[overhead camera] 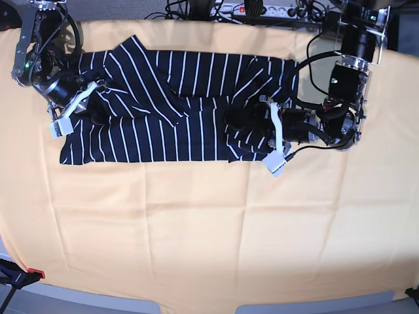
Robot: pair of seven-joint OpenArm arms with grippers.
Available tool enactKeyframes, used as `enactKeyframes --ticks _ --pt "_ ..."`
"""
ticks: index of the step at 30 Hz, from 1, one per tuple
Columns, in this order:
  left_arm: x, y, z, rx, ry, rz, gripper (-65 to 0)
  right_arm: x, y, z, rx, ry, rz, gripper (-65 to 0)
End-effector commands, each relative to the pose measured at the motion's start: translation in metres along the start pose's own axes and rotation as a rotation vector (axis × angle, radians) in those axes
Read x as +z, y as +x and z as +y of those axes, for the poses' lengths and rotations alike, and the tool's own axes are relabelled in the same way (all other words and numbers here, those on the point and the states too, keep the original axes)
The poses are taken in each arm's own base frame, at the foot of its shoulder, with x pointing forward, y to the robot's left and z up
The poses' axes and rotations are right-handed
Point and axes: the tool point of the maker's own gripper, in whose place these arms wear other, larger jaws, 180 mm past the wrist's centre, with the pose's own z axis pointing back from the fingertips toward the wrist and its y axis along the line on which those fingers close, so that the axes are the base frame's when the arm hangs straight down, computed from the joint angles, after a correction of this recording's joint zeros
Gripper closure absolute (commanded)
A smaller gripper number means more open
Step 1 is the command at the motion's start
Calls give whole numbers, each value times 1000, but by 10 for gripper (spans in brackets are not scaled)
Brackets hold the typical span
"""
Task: Fold the T-shirt properly
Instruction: 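Fold the shirt end with the left gripper toward the right gripper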
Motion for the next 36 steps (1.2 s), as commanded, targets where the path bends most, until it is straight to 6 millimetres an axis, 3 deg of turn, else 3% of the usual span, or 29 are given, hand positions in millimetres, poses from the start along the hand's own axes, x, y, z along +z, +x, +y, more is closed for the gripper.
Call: enactKeyframes --ticks 1,4,6,9,11,17,24,26,27,29,36 --pt "1 21 -7 -28 -27 -68 0 2 -15 -5 22 -22 83 0" --pt "-9 27 -16 -26 -60 -91 -22 2 -15 -5 22 -22 83 0" --pt "-14 30 -20 -26 -76 -104 -124 2 -15 -5 22 -22 84 0" --pt "-17 32 -23 -26 -85 -112 -345 2 -16 -5 22 -22 88 0" --pt "-17 32 -23 -26 -85 -112 -403 2 -15 -5 22 -21 87 0" --pt "-11 37 -20 -50 -75 -132 -403 2 -15 -4 20 -20 85 0" --pt "43 66 12 -48 59 -303 -397 2 -18 -5 21 -20 103 0" --pt "57 70 19 -40 92 -342 -332 2 -18 -4 20 -20 102 0" --pt "61 69 22 -34 105 -348 -256 2 -17 -4 19 -18 99 0" --pt "63 63 27 -22 130 -342 -19 2 -17 -4 18 -18 97 0" --pt "51 18 40 113 197 -260 0 2 -17 -4 18 -18 96 0"
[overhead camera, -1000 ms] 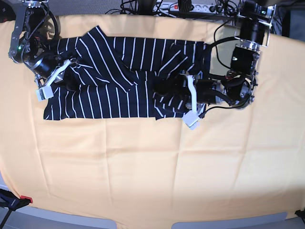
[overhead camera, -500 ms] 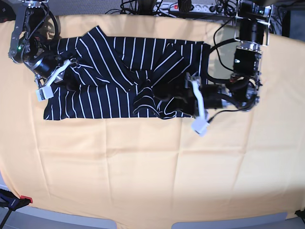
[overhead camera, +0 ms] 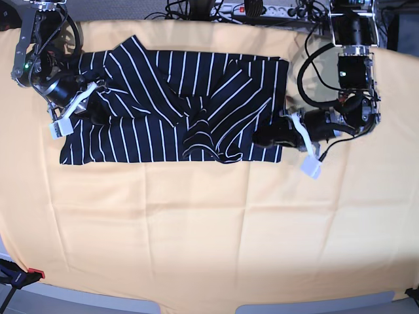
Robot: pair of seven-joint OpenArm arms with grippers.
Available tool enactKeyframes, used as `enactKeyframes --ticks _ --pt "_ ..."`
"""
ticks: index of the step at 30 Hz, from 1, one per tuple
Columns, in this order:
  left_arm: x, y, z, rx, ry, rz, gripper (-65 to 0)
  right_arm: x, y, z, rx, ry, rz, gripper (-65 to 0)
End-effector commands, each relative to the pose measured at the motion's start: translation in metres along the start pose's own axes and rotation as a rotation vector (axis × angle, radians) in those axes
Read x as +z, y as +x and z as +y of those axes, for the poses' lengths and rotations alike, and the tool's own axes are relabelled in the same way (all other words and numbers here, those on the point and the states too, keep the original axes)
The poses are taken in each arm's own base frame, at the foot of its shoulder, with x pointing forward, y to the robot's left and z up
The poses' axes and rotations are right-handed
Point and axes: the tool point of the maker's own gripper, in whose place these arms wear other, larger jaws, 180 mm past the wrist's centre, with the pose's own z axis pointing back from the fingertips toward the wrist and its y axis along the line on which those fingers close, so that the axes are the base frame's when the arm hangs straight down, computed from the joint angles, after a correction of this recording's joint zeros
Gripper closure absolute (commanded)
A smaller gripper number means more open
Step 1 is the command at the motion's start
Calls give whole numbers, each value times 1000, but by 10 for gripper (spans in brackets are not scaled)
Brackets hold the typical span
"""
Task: Fold the T-shirt properly
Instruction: 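Fold the shirt end with the left gripper toward the right gripper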
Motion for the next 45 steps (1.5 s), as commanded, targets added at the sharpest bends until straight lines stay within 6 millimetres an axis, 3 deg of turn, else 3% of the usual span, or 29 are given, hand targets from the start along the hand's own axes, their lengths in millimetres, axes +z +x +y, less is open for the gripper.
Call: enactKeyframes --ticks 1,14,21,27,32,37,42,45 --pt "4 12 -3 -18 -5 -39 0 2 -16 -5 21 -22 88 0" --pt "-8 -1 -32 -10 -147 -10 0 2 -16 -4 19 -20 85 0" --pt "-29 -21 -22 -10 -49 83 0 2 -16 -4 19 -20 85 0" --pt "-43 -27 -61 -44 -219 96 0 2 -16 -4 19 -20 85 0" --pt "-46 -19 -105 -57 -424 35 0 2 -16 -4 19 -20 85 0" --pt "-49 -12 -125 -62 -513 -15 0 2 -16 -4 19 -20 86 0" --pt "-47 -9 -120 -73 -497 -18 0 2 -16 -4 19 -20 86 0" --pt "-37 -4 -105 -82 -449 -23 0 2 -16 -4 19 -20 86 0"
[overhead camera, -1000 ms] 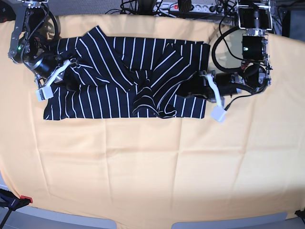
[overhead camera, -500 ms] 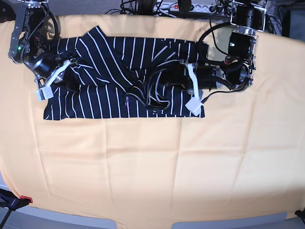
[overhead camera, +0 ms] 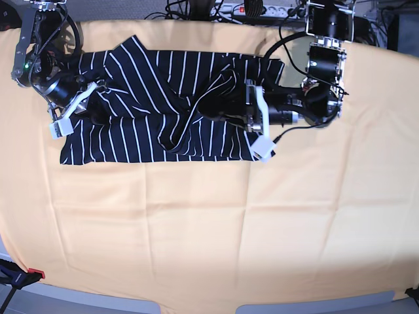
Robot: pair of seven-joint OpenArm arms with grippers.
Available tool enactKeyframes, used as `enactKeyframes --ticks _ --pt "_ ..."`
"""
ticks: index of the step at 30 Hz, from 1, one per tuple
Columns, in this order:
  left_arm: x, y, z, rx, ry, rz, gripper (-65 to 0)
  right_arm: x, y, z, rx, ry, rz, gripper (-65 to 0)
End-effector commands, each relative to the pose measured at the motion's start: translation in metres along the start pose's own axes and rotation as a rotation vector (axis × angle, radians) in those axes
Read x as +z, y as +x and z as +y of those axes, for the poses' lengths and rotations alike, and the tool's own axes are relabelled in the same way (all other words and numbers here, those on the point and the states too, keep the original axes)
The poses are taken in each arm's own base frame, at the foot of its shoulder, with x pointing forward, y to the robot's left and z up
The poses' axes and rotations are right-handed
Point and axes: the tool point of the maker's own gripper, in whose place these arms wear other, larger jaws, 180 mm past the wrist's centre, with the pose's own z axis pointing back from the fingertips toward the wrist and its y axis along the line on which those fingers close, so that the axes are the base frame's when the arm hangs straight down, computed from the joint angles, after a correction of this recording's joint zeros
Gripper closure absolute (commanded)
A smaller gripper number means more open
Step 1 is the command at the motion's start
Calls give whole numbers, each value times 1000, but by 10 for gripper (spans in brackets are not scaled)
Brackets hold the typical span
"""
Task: Fold the T-shirt properly
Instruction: 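Fold the shirt end with the left gripper toward the right gripper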
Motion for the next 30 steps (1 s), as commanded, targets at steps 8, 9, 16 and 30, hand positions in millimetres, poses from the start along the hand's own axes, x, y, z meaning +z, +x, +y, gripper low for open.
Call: enactKeyframes --ticks 8,9,16,30 --pt "68 28 36 -86 228 -31 0 2 -16 -5 21 -22 88 0" --pt "73 29 39 -81 250 -30 0 2 -16 -5 21 -22 87 0" --pt "71 38 16 -98 151 -61 0 2 -16 -5 21 -22 89 0" --pt "43 -21 42 -337 418 394 0 2 -16 -5 23 -24 90 0"
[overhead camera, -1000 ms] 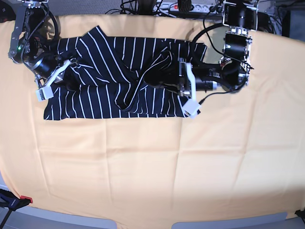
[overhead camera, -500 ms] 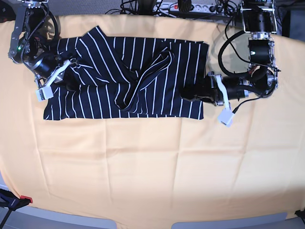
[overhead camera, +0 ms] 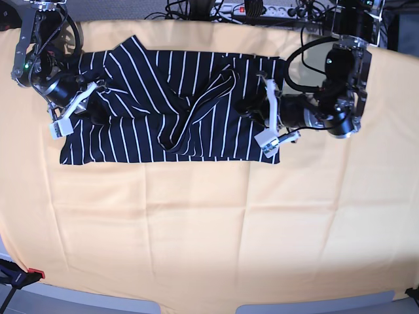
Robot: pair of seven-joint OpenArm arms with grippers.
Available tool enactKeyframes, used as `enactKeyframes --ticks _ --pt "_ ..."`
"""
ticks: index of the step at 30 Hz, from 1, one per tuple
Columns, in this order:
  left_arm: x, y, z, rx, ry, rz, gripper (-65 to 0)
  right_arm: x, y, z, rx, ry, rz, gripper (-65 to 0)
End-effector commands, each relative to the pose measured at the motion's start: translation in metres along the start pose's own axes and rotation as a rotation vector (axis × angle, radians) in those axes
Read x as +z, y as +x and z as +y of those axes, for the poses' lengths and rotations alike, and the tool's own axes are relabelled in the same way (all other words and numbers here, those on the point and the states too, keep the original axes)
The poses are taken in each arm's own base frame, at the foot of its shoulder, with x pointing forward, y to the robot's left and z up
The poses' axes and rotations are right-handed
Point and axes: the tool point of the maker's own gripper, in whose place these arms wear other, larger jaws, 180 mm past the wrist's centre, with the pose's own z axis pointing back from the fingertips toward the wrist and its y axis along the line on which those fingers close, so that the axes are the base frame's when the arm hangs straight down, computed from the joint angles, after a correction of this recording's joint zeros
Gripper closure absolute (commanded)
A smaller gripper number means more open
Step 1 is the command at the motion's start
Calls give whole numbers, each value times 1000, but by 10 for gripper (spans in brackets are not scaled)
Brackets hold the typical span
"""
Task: Fold the T-shirt properly
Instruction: 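Fold the shirt end with the left gripper toward the right gripper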
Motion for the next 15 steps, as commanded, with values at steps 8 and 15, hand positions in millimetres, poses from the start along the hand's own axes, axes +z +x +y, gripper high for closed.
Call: enactKeyframes --ticks 8,15 --pt "-16 2 -25 -63 -72 22 0 2 -16 -5 22 -23 86 0" --pt "-15 24 -55 -51 -227 -94 0 2 -16 -5 22 -23 86 0"
